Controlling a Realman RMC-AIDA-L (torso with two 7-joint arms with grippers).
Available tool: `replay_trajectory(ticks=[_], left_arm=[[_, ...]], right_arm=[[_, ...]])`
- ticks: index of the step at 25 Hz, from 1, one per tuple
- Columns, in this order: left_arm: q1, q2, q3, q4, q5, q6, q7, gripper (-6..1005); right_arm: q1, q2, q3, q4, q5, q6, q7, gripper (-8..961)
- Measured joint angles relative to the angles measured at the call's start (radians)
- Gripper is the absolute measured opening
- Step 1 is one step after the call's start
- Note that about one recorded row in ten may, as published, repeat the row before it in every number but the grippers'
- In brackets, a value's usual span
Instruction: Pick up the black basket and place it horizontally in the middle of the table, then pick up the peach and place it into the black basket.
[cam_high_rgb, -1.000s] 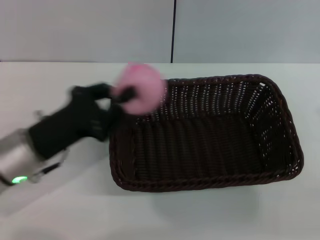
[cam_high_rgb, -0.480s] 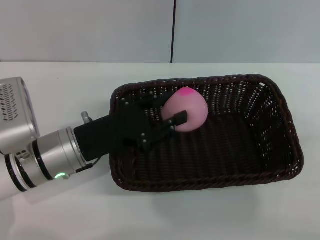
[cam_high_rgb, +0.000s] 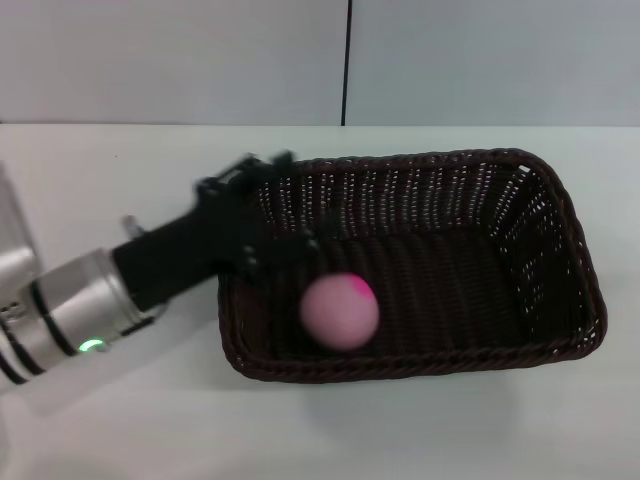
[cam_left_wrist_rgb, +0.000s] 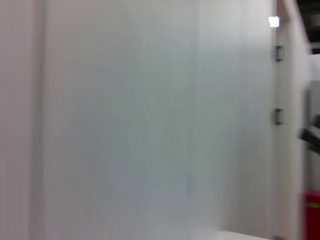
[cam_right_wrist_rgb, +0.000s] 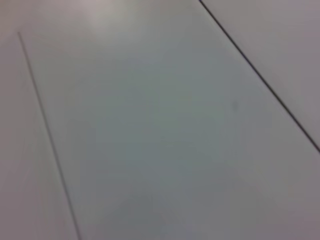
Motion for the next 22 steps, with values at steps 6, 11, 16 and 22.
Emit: replay_trajectory(ticks=[6, 11, 16, 22], left_arm=[[0.056, 0.0, -0.173, 0.097, -0.114, -0.006, 0.186, 846], [0.084, 0.002, -0.409, 0.277, -0.308, -0.035, 0.308, 846], [0.112, 0.004, -0.496, 0.308, -0.322, -0.043, 0.312, 846], [0.121, 0.003, -0.524, 0.334, -0.328, -0.046, 0.315, 846]], right_arm=[[0.022, 0.004, 0.058, 0.143, 0.001, 0.043, -0.175, 565], [0.065, 0.008, 0.203, 0.312, 0.002, 0.107, -0.412, 565], [0.107, 0.011, 0.352, 0.409, 0.002, 0.195, -0.576, 565], [0.136, 0.012, 0.407, 0.424, 0.001, 0.26, -0.6, 565]])
